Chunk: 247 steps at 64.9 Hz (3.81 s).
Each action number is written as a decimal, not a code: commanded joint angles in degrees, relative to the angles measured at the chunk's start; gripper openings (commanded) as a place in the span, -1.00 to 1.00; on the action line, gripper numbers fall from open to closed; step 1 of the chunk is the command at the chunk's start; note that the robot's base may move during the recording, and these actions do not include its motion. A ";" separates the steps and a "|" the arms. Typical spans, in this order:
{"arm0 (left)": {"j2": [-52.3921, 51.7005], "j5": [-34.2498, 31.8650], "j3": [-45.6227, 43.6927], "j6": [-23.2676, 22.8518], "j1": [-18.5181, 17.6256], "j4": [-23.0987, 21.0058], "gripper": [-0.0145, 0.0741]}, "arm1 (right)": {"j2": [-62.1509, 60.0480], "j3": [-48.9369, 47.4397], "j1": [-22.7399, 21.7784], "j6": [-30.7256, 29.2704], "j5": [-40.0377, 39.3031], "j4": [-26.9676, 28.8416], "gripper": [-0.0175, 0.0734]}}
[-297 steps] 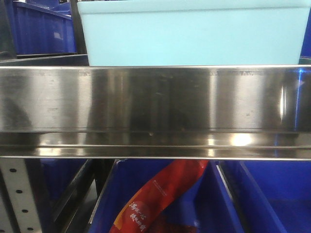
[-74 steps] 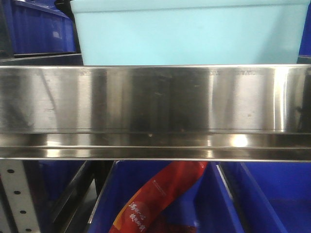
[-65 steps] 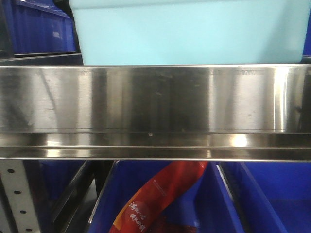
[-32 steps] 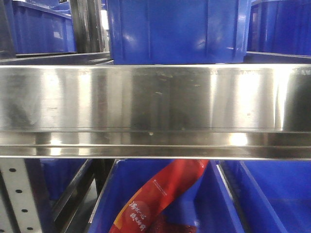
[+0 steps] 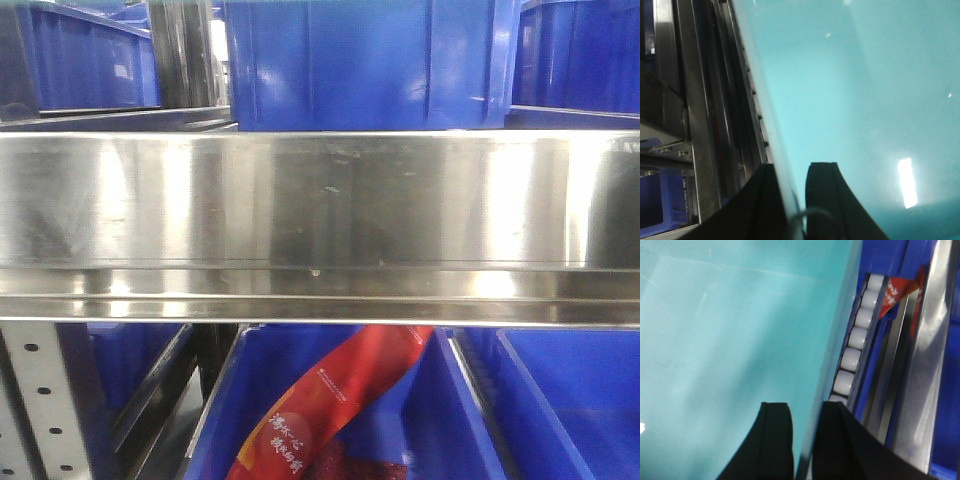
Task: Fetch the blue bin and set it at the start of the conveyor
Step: 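Grip the turquoise bin walls with both grippers and lift it up, then hold the bin with both grippers and pull it back from the shelf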
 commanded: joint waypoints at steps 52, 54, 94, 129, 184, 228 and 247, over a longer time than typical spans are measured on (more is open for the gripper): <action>-1.11 -10.38 0.10 1.09 0.13 0.81 -0.92 | -0.84 -0.18 0.11 -1.88 -2.89 -0.27 -0.95; -1.11 -11.41 0.10 1.09 0.13 0.81 -0.92 | -0.84 -0.18 0.11 -1.88 -2.89 -0.27 -0.95; -1.11 -33.15 0.10 1.09 0.13 0.81 -0.92 | -0.84 -0.18 0.11 -1.88 -2.89 -0.27 -0.95; -1.11 -36.64 0.10 1.09 0.13 0.81 -0.92 | -0.84 -0.18 0.11 -1.88 -2.89 -0.27 -0.95; -1.11 -36.64 0.10 1.09 0.13 0.81 -0.92 | -0.84 -0.18 0.11 -1.88 -2.89 -0.27 -0.95; -1.11 -36.64 0.10 1.09 0.13 0.81 -0.92 | -0.84 -0.18 0.11 -1.88 -2.89 -0.27 -0.95; -1.11 -36.64 0.10 1.09 0.13 0.81 -0.92 | -0.84 -0.18 0.11 -1.88 -2.89 -0.27 -0.95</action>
